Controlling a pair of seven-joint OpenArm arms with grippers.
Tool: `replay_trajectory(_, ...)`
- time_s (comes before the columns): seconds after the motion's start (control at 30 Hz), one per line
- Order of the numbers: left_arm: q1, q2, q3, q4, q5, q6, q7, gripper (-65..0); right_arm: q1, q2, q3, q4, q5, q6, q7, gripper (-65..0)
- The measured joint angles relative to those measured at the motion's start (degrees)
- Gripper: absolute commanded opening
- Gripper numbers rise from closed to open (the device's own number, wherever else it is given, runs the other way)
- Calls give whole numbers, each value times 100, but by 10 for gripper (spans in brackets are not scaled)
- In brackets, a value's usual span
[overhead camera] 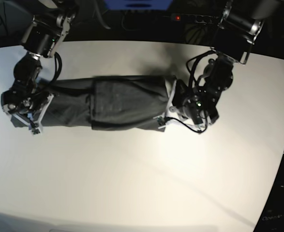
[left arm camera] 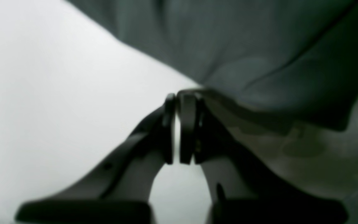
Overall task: Fold the T-shirt properly
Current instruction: 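Release the strip end with the right gripper and move it aside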
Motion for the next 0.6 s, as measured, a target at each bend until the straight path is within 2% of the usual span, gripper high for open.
replay_trajectory(0.13, 0, 48, -9, 0, 48, 0, 33, -619, -186, -138, 20, 538, -271, -22, -352, -647)
replay_trajectory(0.6, 17, 66, -9, 7, 61, 2, 44, -619, -199, -166, -619, 922, -205, -22, -262, -647)
